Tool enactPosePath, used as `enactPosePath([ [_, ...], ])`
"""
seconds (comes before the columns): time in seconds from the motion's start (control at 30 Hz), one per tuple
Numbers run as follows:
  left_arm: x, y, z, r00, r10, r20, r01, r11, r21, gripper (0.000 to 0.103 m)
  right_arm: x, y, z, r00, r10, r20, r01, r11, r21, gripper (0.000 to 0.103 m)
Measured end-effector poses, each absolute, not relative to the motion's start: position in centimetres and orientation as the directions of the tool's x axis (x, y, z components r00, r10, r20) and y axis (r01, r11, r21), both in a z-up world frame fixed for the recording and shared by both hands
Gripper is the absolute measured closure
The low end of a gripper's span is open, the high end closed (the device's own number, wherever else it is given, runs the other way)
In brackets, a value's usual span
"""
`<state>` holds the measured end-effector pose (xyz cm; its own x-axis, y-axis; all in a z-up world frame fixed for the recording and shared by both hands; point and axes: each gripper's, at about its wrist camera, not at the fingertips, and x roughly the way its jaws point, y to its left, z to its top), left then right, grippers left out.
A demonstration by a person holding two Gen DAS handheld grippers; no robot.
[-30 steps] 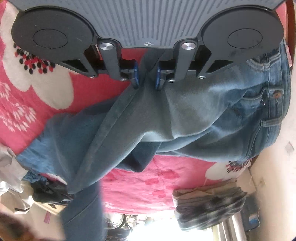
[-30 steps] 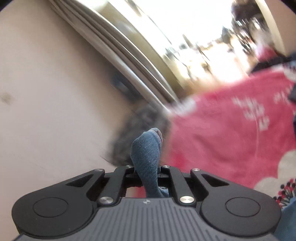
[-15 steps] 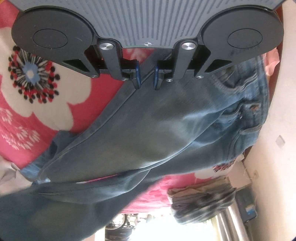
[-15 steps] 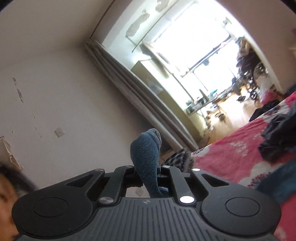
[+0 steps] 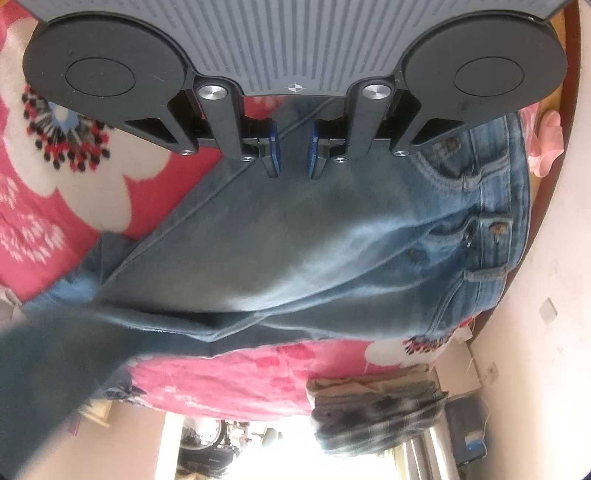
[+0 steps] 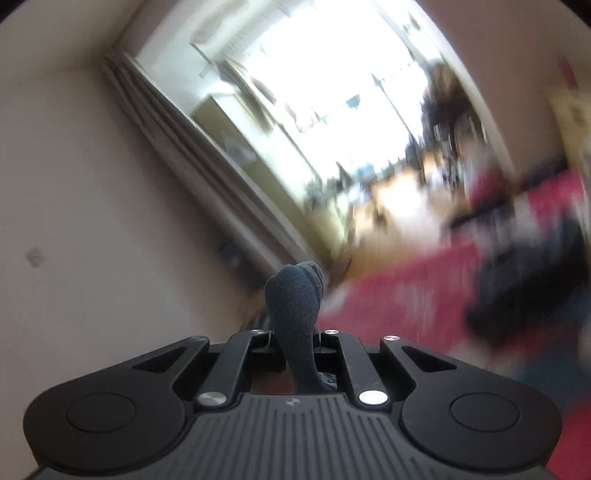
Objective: Fold clothes
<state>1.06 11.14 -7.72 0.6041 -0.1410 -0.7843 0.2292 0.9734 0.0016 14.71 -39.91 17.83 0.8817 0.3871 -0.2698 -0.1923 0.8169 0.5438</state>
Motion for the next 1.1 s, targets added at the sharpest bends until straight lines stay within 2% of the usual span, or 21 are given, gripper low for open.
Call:
enactPosePath([
  [0.07, 1.5, 10.8, -7.7, 0.605, -0.151, -0.782, 0.239, 0.971, -0.003, 0.085, 18.8, -39.8, 20.0, 0.923, 0.311, -0.228, -0.180, 0.870, 0.458, 0.094],
  [0.1, 1.6, 10.6, -7.7, 0.605, -0.156, -0.781, 0.244, 0.970, -0.005, 0.084, 20.9, -39.8, 19.4, 0.927, 0.275, -0.254, -0.143, 0.888, 0.437, 0.094],
  [0.13, 1.8, 10.4, -7.8, 0.604, -0.161, -0.780, 0.249, 0.968, -0.007, 0.082, 23.0, -39.8, 18.8, 0.930, 0.238, -0.279, -0.107, 0.904, 0.414, 0.090],
  [0.2, 2.1, 10.1, -8.1, 0.601, -0.173, -0.781, 0.263, 0.965, -0.012, 0.077, 27.1, -39.9, 17.6, 0.932, 0.162, -0.325, -0.034, 0.930, 0.365, 0.072],
  [0.23, 2.2, 9.8, -8.3, 0.599, -0.179, -0.781, 0.275, 0.961, -0.010, 0.073, 28.9, -40.0, 16.2, 0.922, 0.122, -0.368, 0.016, 0.936, 0.351, 0.044],
  [0.27, 2.2, 9.6, -8.4, 0.597, -0.186, -0.781, 0.291, 0.957, -0.006, 0.066, 30.0, -40.5, 13.8, 0.895, 0.090, -0.436, 0.076, 0.935, 0.347, 0.029],
  [0.33, 2.1, 8.9, -8.5, 0.597, -0.201, -0.776, 0.335, 0.942, 0.014, 0.058, 31.4, -41.6, 8.3, 0.828, 0.055, -0.557, 0.170, 0.923, 0.344, 0.029],
  [0.4, 2.0, 8.2, -8.5, 0.597, -0.216, -0.773, 0.384, 0.922, 0.040, 0.049, 30.5, -43.1, 3.9, 0.787, 0.058, -0.614, 0.240, 0.888, 0.392, 0.029],
  [0.53, 2.2, 6.7, -8.1, 0.596, -0.237, -0.767, 0.457, 0.886, 0.081, 0.044, 25.6, -46.9, -2.8, 0.742, 0.094, -0.664, 0.380, 0.757, 0.531, 0.029],
  [0.73, 3.7, 2.8, -6.4, 0.626, -0.291, -0.724, 0.537, 0.834, 0.129, 0.036, 16.8, -47.8, -7.7, 0.657, 0.163, -0.736, 0.488, 0.652, 0.581, 0.029],
  [0.9, 5.6, -3.3, -5.5, 0.625, -0.344, -0.701, 0.636, 0.744, 0.203, 0.035, 11.2, -46.0, -10.2, 0.603, 0.256, -0.756, 0.477, 0.644, 0.598, 0.029],
  [1.0, 7.6, -6.4, -6.0, 0.606, -0.330, -0.724, 0.649, 0.731, 0.211, 0.035, 8.7, -45.2, -10.4, 0.604, 0.272, -0.749, 0.451, 0.658, 0.603, 0.029],
  [1.1, 9.7, -8.7, -7.1, 0.581, -0.293, -0.760, 0.642, 0.738, 0.206, 0.042, 8.0, -44.8, -10.4, 0.622, 0.269, -0.736, 0.413, 0.686, 0.599, 0.029],
])
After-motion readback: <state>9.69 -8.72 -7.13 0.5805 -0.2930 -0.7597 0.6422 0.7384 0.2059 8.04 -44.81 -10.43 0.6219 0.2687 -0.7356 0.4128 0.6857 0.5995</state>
